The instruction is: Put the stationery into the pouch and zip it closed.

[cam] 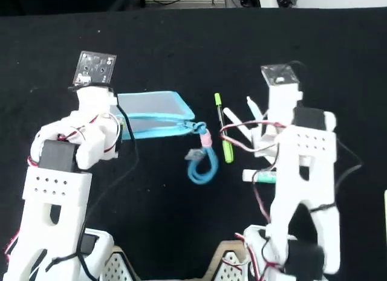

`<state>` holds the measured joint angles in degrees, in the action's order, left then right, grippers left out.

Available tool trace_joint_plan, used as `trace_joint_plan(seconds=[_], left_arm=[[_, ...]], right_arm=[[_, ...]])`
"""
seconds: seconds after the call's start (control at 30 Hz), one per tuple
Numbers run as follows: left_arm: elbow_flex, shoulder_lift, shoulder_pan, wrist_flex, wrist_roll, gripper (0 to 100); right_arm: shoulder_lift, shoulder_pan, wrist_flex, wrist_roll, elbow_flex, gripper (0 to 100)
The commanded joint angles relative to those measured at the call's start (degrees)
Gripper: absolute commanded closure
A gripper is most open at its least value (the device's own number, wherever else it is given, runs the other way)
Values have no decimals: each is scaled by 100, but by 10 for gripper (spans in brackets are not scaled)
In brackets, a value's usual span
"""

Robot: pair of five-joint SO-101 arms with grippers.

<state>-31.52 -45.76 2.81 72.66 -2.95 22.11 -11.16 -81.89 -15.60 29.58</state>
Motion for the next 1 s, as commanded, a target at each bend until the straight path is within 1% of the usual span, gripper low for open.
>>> trace_joint_plan(seconds=[0.0, 0.1, 0.2, 0.47, 0.53, 0.67, 0.83, 0.97], left_arm=[[-31, -844, 48, 105, 123, 970], [-189, -1486, 48, 79, 141, 970], [-602, -1952, 66, -193, 167, 970], [-1710, -2268, 22, -1002, 167, 970], [-1903, -2286, 22, -1108, 176, 970], [-2070, -2295, 22, -1143, 176, 970], [-2088, -2295, 22, -1143, 176, 970], [-2158, -2295, 22, -1134, 176, 970]], right_arm=[[-171, -501, -132, -97, -321, 858], [-198, -730, -299, -88, -321, 858], [-127, -712, -308, -53, -303, 858], [-242, 352, 290, -35, -268, 858], [-338, 624, 659, 193, -259, 858], [-646, 1090, 1345, 624, -259, 858], [-1244, 1811, 1846, 738, -259, 858], [-1833, 1916, 2453, 730, -259, 858]])
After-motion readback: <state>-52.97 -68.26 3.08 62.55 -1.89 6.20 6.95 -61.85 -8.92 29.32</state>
